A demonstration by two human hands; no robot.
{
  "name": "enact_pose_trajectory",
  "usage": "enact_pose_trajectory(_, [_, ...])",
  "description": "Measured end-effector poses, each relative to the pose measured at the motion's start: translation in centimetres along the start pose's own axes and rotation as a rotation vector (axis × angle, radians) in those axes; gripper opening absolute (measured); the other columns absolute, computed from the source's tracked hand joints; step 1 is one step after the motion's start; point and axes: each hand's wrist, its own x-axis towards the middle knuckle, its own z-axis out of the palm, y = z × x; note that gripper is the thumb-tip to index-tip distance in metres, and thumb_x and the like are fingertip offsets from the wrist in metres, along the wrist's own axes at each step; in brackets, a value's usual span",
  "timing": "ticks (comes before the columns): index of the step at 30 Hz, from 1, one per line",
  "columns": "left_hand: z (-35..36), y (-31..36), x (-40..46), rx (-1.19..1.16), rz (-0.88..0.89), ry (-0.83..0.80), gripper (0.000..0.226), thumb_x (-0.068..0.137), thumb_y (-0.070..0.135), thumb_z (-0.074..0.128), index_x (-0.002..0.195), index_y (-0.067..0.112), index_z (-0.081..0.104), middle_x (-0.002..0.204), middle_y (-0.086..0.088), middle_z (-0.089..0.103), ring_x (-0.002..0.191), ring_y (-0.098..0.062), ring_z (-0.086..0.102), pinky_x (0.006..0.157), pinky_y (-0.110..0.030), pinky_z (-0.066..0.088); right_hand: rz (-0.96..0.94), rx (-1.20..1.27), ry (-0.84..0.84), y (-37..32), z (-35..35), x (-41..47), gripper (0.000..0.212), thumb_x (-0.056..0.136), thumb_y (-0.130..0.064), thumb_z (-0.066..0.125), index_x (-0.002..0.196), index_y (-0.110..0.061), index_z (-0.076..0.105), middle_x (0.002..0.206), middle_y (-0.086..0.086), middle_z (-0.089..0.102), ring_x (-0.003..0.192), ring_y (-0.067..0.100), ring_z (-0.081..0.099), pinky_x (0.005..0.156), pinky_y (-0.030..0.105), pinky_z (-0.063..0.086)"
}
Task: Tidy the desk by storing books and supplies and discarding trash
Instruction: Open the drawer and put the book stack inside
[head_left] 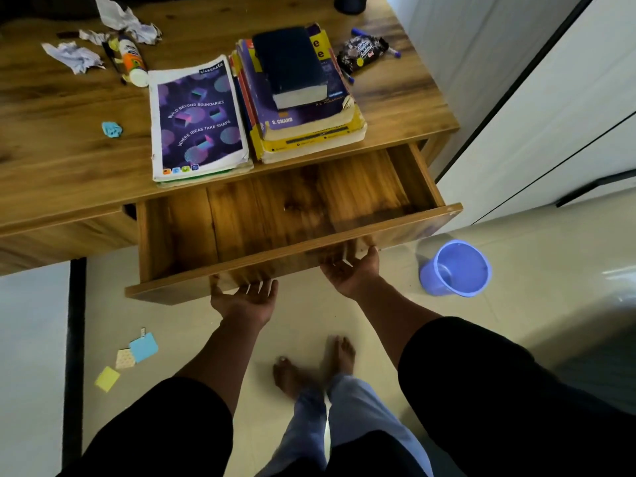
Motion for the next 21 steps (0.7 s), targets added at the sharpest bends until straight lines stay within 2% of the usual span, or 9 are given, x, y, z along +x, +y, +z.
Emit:
enact_pose_trajectory(3, [-1.1, -0.8, -1.0, -0.007, 0.009, 0.021, 0.074, 0.090, 0.067, 0.048, 0.139, 0.011, 0.051, 0.134, -0.016, 0.059, 0.124, -0.038, 0.056, 0.112, -0.057, 0.040, 0.018, 0.011, 0.001, 0.1, -1.3, -0.5, 0.080, 0.089, -0.077, 0.046, 0.126, -0.007, 0.062, 0.124, 0.027, 0.065, 0.108, 0.044, 0.068, 0.097, 0.058, 0.054])
enact_pose_trajectory(6, [-2.3, -1.2, -1.6, 0.004, 0.017, 0.020, 0.074, 0.090, 0.067, 0.047, 0.140, 0.012, 0.050, 0.136, -0.016, 0.058, 0.126, -0.038, 0.056, 0.113, -0.056, 0.039, 0.016, -0.077, 0.031, 0.0, -2.5, -1.3, 0.078, 0.094, -0.075, 0.039, 0.123, -0.006, 0.060, 0.125, 0.025, 0.062, 0.114, 0.043, 0.064, 0.106, 0.055, 0.049])
enact_pose_trajectory(8, [-3.1, -1.7, -2.1, 0.105, 0.030, 0.044, 0.072, 0.096, 0.065, 0.042, 0.143, 0.010, 0.048, 0.138, -0.020, 0.057, 0.128, -0.040, 0.055, 0.114, -0.054, 0.040, 0.012, -0.161, 0.039, 0.0, -3.4, -1.7, 0.071, 0.099, -0.067, 0.036, 0.126, -0.005, 0.057, 0.127, 0.026, 0.060, 0.119, 0.044, 0.060, 0.108, 0.055, 0.047])
enact_pose_trajectory(11, [-4.4, -3.4, -3.4, 0.539, -0.025, 0.047, 0.055, 0.107, 0.048, 0.034, 0.136, 0.004, 0.050, 0.138, -0.026, 0.058, 0.124, -0.041, 0.058, 0.113, -0.051, 0.042, 0.026, -0.434, 0.039, 0.3, -4.8, -2.5, 0.047, 0.104, -0.041, 0.040, 0.129, -0.004, 0.054, 0.126, 0.026, 0.062, 0.115, 0.043, 0.062, 0.101, 0.053, 0.051])
enact_pose_trajectory(13, [-4.8, -4.6, -4.9, 0.906, -0.097, -0.007, 0.039, 0.106, 0.035, 0.043, 0.122, 0.003, 0.058, 0.132, -0.025, 0.064, 0.113, -0.040, 0.063, 0.106, -0.051, 0.047, 0.042, -0.797, -0.002, 0.3, -5.5, -3.9, 0.031, 0.102, -0.030, 0.049, 0.119, -0.005, 0.056, 0.119, 0.022, 0.065, 0.105, 0.040, 0.064, 0.094, 0.049, 0.053])
enact_pose_trajectory(15, [-4.0, -5.5, -6.9, 1.272, -0.116, -0.128, 0.035, 0.105, 0.029, 0.045, 0.117, 0.003, 0.066, 0.124, -0.020, 0.071, 0.111, -0.038, 0.067, 0.101, -0.050, 0.052, 0.040, -1.255, -0.090, 0.0, -5.6, -6.0, 0.024, 0.101, -0.027, 0.053, 0.115, -0.008, 0.058, 0.111, 0.017, 0.064, 0.096, 0.033, 0.062, 0.092, 0.045, 0.051])
enact_pose_trajectory(18, [-0.6, -5.6, -11.2, 1.814, -0.014, -0.416, 0.038, 0.105, 0.030, 0.046, 0.104, 0.006, 0.076, 0.102, -0.008, 0.079, 0.099, -0.026, 0.075, 0.080, -0.038, 0.059, -0.078, -1.768, -0.249, -0.9, -4.4, -9.2, 0.032, 0.100, -0.031, 0.060, 0.123, -0.008, 0.062, 0.106, 0.010, 0.065, 0.093, 0.025, 0.061, 0.086, 0.040, 0.053])
enact_pose_trajectory(19, [0.6, -5.4, -12.3, 1.922, 0.044, -0.518, 0.036, 0.105, 0.029, 0.049, 0.099, 0.006, 0.077, 0.096, -0.006, 0.080, 0.092, -0.023, 0.077, 0.071, -0.032, 0.057, -0.152, -1.873, -0.314, -1.3, -3.8, -10.0, 0.032, 0.100, -0.030, 0.062, 0.122, -0.008, 0.064, 0.103, 0.009, 0.066, 0.090, 0.023, 0.061, 0.083, 0.039, 0.054])
enact_pose_trajectory(21, [2.8, -4.7, -13.8, 1.980, 0.273, -0.636, 0.032, 0.102, 0.027, 0.057, 0.089, 0.006, 0.077, 0.085, -0.006, 0.079, 0.078, -0.020, 0.076, 0.059, -0.026, 0.049, -0.343, -1.991, -0.468, -2.4, -2.7, -11.6, 0.026, 0.100, -0.025, 0.063, 0.117, -0.006, 0.065, 0.095, 0.010, 0.066, 0.082, 0.020, 0.060, 0.075, 0.035, 0.054])
